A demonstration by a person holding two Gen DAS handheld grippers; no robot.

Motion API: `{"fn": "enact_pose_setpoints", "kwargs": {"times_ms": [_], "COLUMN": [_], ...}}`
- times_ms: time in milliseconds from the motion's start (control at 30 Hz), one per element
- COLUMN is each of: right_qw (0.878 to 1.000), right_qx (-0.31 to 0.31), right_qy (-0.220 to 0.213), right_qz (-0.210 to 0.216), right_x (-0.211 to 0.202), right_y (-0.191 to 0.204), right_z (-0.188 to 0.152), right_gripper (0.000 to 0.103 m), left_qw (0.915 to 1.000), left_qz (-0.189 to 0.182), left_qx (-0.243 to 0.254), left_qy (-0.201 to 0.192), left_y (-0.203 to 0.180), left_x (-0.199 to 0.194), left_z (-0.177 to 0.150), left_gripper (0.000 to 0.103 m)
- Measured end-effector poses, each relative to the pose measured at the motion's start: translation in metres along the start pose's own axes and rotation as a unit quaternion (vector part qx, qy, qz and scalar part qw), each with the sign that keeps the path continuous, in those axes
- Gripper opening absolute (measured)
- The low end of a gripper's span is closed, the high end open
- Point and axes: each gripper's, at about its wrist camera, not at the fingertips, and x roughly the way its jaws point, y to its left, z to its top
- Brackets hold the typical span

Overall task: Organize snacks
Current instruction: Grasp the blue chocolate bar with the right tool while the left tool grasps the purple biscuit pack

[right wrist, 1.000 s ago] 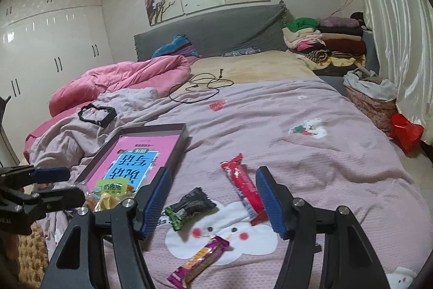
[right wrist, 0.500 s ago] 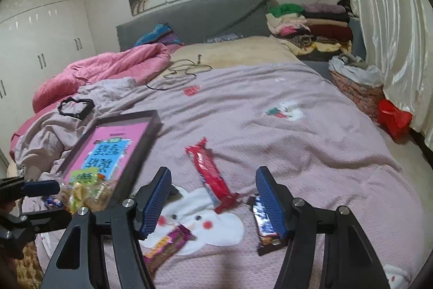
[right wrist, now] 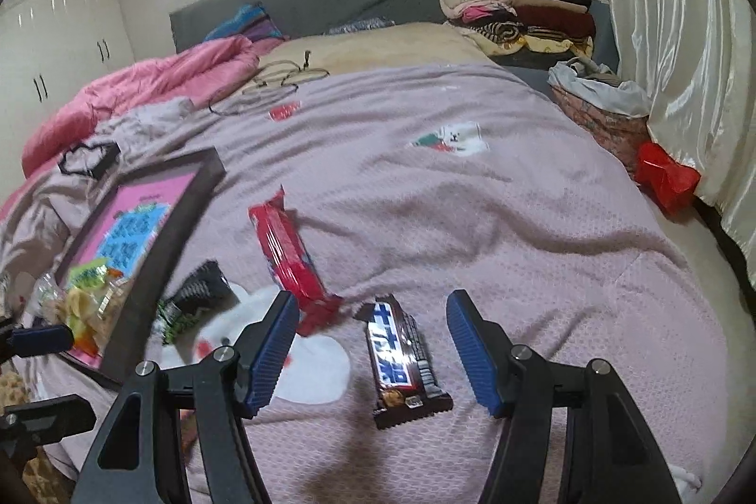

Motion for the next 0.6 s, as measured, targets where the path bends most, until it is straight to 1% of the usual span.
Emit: {"fn": "enact_pose_setpoints", "kwargs": {"times_ms": [100,233,433,600], "right_qw": [1.000,0.999,0.998,0.997], "right_qx": [-0.014,-0.023,-0.018,-0.005], "right_qy": [0.020,0.042,0.059,0.078], "right_qz": [-0.008,-0.014,-0.015,-0.015], "right_x": [0.009,0.020,0.030,0.038], "right_y": [0.003,0.004,-0.003,-0.009], "right_z": [-0.004,-0.007,-0.009,-0.010], "right_gripper": [0.064,0.061,0.056,0.050], "left_qw": [0.9999,0.9996,0.9987,0.9975], "left_qz": [0.003,0.002,0.011,0.017], "left_qx": [0.007,0.008,0.011,0.009], "left_qy": [0.009,0.028,0.048,0.068], "left_y": [-0.004,-0.007,-0.011,-0.012], "left_x": [0.008,0.021,0.038,0.053], "left_z": [0.000,0.001,0.001,0.003], "left_gripper": [0.079,0.079,0.079,0.079]}}
